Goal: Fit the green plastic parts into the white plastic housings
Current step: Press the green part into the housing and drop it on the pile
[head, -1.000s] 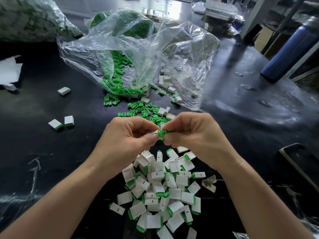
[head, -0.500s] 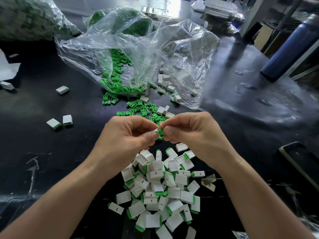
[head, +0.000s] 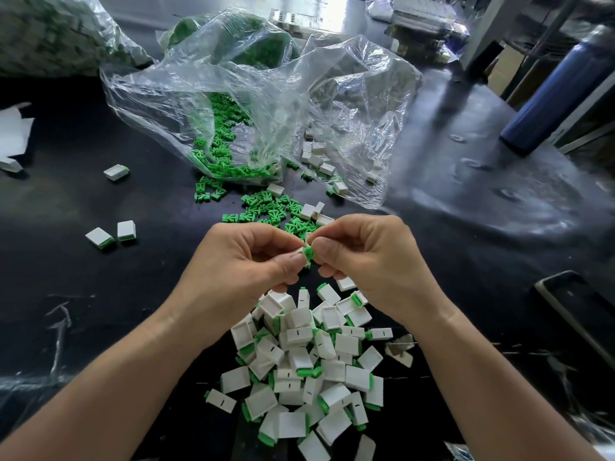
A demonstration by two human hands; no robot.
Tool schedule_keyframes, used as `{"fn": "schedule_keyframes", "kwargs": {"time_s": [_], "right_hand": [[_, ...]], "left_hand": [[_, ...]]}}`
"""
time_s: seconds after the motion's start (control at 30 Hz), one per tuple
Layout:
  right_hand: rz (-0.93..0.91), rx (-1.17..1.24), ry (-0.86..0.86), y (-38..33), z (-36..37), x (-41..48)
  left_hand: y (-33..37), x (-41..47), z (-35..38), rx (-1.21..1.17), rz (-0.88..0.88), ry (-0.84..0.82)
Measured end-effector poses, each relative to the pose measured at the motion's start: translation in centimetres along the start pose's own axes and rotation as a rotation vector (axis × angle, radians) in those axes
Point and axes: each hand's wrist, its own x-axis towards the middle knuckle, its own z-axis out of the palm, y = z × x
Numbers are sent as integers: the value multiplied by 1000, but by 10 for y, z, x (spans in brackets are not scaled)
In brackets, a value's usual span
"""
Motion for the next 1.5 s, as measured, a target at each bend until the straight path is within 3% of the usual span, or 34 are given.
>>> {"fn": "schedule_keyframes", "kwargs": {"time_s": [0.23,0.4,0.57,0.73,0.97,1.07,1.13,1.3,1.4,1.5], "right_hand": [[-77,-163,104,-1,15,-4],[-92,-169,74,-1,14,-3],[-118,-47,104,-3,16,-5],[-108,151,31,-5,12,-4],[-264,-195,69,1,11,-6],[-271,-221,64,1,9,-6],[-223,-168,59,1,10,-5],[-51,190,61,0,13,-1],[-60,86,52,1,14,-3],[-89,-171,-20,2,11,-3]], "left_hand": [[-4,0,2,14,21,75],[-7,0,2,106,57,68],[-5,0,3,1,53,106],[0,1,1,-172,39,35],[-1,-2,-1,124,112,22],[-2,-2,-2,197,129,25],[-2,-1,-2,209,135,25],[1,0,0,-32,65,61],[1,-1,0,-21,61,62],[0,-1,1,9,52,9]]}}
